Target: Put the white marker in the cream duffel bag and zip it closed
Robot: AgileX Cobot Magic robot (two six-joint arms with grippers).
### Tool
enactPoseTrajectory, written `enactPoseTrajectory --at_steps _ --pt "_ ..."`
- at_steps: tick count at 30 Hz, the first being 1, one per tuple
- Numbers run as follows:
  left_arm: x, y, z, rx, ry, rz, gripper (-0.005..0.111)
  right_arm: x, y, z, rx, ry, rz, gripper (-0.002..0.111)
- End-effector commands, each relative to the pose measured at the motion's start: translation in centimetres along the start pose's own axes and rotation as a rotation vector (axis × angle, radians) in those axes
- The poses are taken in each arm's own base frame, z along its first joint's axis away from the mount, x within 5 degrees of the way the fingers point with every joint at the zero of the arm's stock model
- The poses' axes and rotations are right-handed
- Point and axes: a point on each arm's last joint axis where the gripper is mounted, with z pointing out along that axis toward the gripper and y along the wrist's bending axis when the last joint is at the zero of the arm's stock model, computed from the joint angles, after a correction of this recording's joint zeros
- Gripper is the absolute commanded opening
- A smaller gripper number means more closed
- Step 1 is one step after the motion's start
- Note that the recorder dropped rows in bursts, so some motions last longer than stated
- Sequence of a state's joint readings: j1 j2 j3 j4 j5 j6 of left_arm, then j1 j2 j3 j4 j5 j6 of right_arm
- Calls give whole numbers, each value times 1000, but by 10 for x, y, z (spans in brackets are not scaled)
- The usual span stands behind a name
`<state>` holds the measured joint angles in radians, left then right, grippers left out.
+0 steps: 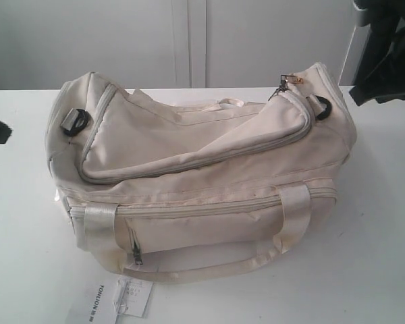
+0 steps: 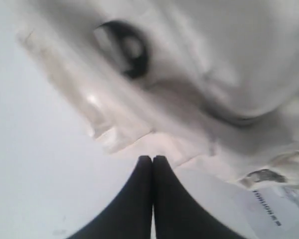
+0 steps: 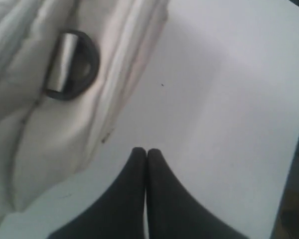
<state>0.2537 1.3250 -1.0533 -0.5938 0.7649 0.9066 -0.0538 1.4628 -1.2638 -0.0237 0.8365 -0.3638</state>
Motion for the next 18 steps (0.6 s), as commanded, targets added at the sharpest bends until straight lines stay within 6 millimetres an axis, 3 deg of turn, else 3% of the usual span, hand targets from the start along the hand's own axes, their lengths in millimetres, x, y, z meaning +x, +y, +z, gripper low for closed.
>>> enactPoseTrajectory --at_steps 1,5,10,18 --pt "12 12 -14 -214 117 -183 0 8 -13 -7 125 63 40 0" --pt "12 18 -27 -365 99 -253 0 7 -13 -16 130 34 64 0" --pt "8 16 -33 -394 31 -319 0 2 -10 -30 106 -61 161 0" --pt "-5 0 -62 -433 -182 -327 0 -3 -11 -62 142 -301 297 0"
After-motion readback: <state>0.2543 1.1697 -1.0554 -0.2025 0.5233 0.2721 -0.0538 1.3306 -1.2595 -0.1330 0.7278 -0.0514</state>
